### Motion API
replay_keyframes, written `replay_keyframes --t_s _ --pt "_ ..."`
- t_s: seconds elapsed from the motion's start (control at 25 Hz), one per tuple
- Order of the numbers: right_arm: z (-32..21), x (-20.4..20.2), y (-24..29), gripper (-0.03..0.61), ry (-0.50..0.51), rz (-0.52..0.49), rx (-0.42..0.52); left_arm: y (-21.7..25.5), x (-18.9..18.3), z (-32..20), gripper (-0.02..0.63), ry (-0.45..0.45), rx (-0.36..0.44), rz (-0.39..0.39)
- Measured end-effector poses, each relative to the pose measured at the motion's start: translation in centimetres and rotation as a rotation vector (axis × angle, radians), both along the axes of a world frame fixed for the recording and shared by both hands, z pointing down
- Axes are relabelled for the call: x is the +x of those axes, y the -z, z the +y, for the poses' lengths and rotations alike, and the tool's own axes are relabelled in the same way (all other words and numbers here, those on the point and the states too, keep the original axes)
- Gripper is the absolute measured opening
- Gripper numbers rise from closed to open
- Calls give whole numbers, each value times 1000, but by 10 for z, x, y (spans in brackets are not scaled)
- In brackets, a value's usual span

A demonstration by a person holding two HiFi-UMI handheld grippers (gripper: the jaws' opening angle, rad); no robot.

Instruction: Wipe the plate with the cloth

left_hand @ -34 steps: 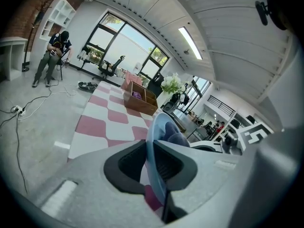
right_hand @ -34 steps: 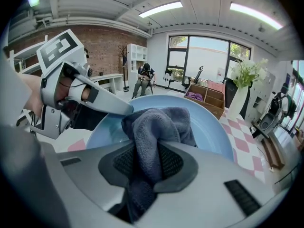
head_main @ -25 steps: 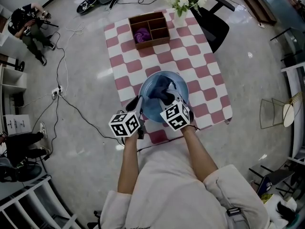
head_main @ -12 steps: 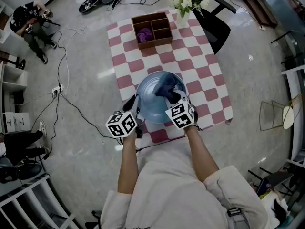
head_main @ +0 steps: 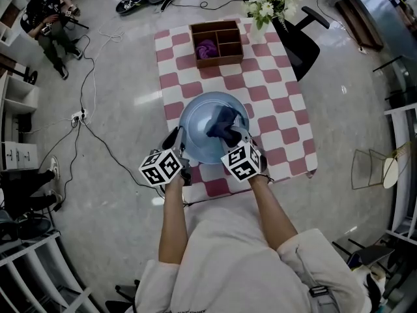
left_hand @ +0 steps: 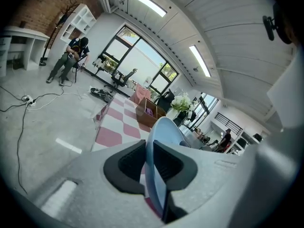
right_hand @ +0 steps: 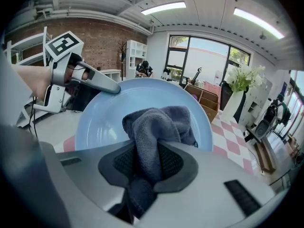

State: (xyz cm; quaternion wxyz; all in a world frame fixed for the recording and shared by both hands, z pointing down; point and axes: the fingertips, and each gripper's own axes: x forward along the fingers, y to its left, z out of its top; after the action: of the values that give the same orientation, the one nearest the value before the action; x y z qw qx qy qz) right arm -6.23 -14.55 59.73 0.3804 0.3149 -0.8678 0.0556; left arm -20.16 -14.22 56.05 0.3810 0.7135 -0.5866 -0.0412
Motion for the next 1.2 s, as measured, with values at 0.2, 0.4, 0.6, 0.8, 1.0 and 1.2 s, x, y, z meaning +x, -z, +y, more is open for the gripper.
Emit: replay_keyframes --t_s 0.2,0.4,0.6,0.8,1.0,1.2 --pt "7 -15 1 95 44 4 4 -3 9 -5 38 -17 -8 13" --pt "9 -18 2 95 54 0 2 -6 19 -8 38 -44 -20 15" --pt "9 -15 1 95 42 -6 -1 -10 29 -7 38 -77 -33 18" --pt "11 -17 -1 95 32 -17 -16 -13 40 -6 40 -119 -40 15" --pt "12 -26 -3 95 48 -20 -18 -19 49 -2 41 -151 -52 1" --pt "13 -28 -11 95 58 -3 -36 -34 54 5 41 -173 -91 -12"
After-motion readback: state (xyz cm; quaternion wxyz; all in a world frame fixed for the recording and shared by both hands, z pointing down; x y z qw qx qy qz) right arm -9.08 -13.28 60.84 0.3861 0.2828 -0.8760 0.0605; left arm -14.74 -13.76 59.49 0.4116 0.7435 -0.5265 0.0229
